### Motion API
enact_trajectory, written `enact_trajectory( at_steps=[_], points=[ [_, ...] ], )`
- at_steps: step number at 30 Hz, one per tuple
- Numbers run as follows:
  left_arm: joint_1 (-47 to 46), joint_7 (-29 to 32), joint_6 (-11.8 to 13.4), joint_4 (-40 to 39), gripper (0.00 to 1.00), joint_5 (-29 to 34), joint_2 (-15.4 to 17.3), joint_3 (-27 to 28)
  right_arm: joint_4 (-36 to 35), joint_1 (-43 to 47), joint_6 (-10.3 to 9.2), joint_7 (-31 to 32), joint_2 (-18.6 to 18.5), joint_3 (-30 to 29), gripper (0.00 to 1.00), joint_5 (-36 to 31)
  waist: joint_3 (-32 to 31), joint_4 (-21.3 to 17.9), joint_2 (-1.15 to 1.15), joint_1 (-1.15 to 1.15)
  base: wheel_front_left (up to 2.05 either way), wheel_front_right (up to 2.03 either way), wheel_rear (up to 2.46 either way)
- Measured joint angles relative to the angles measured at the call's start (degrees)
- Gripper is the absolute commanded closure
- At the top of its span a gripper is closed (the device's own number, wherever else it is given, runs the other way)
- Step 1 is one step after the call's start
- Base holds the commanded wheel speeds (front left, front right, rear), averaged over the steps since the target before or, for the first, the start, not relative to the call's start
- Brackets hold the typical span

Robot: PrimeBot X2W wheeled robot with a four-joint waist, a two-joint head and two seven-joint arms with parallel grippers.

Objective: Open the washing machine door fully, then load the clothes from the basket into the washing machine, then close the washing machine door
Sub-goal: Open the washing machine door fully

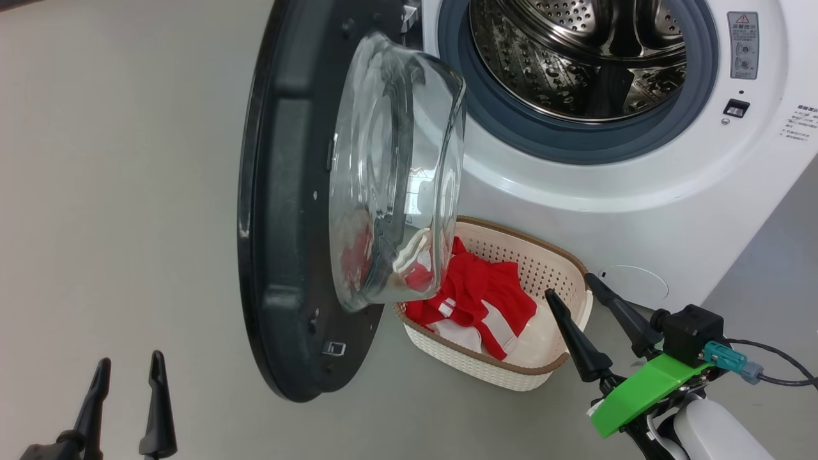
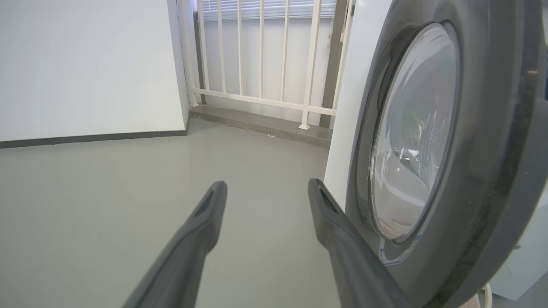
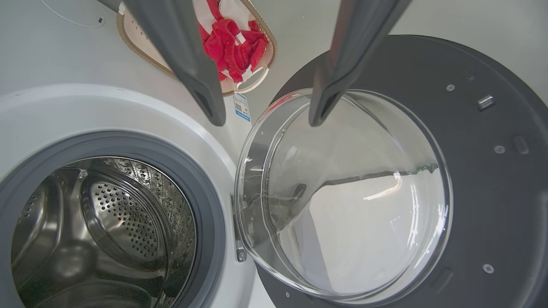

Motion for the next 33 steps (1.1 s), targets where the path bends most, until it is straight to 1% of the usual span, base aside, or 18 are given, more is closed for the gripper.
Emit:
enact_trajectory(
  at_steps=[14, 15, 16, 17, 18, 19, 20, 21, 26, 33],
  points=[
    [-0.02, 0.0, 0.0, 0.0, 0.0, -0.07, -0.07, 0.07, 0.07, 0.0, 0.0, 0.0, 0.05, -0.14, 0.0, 0.0, 0.15, -0.02, 0.0, 0.0, 0.0, 0.0, 0.0],
    [-0.04, 0.0, 0.0, 0.0, 0.02, -0.08, -0.07, 0.07, 0.08, 0.0, 0.0, 0.0, 0.1, -0.16, 0.0, 0.0, 0.16, -0.03, 0.0, 0.0, 0.0, 0.0, 0.0],
    [-0.06, 0.0, 0.0, 0.01, 0.07, -0.08, -0.07, 0.07, 0.08, 0.0, 0.0, 0.0, 0.15, -0.21, 0.0, 0.0, 0.16, -0.04, 0.0, 0.0, 0.0, 0.0, 0.0],
    [-0.07, 0.0, 0.0, 0.01, 0.2, -0.11, -0.07, 0.08, 0.08, 0.0, 0.0, 0.0, 0.22, -0.25, 0.0, 0.0, 0.14, -0.04, 0.0, 0.0, 0.0, 0.0, 0.0],
    [-0.07, 0.0, 0.0, 0.02, 0.5, -0.15, -0.07, 0.08, 0.08, 0.0, 0.0, 0.0, 0.3, -0.27, 0.0, 0.0, 0.11, -0.05, 0.0, 0.0, 0.0, 0.0, 0.0],
    [-0.09, 0.0, 0.0, 0.02, 0.64, -0.15, -0.07, 0.09, 0.11, 0.0, 0.0, 0.0, 0.37, -0.31, 0.0, 0.0, 0.06, -0.05, 0.0, 0.0, 0.0, 0.0, 0.0],
    [-0.1, 0.0, 0.0, 0.02, 0.91, -0.15, -0.07, 0.1, 0.14, 0.0, 0.0, 0.0, 0.45, -0.32, 0.0, 0.0, -0.01, -0.05, 0.0, 0.0, 0.0, 0.0, 0.0],
    [-0.12, 0.0, 0.0, 0.02, 1.0, -0.15, -0.07, 0.11, 0.15, 0.0, 0.0, 0.0, 0.54, -0.35, 0.0, 0.0, -0.08, -0.03, 0.0, 0.0, 0.0, 0.0, 0.0],
    [-0.18, 0.0, 0.0, -0.79, 1.0, -0.16, -0.02, 0.24, 0.31, 0.0, 0.0, 0.0, 0.79, -0.48, 0.0, 0.01, -0.27, 0.05, 0.0, 0.0, 0.0, 0.0, 0.0],
    [-1.32, 0.0, 0.0, -5.46, 1.0, -0.86, 0.05, 0.88, 0.32, 0.0, 0.0, -0.01, 1.0, -0.63, 0.0, 0.01, -0.15, 0.07, 0.0, 0.0, 0.0, 0.0, 0.0]
  ],
)
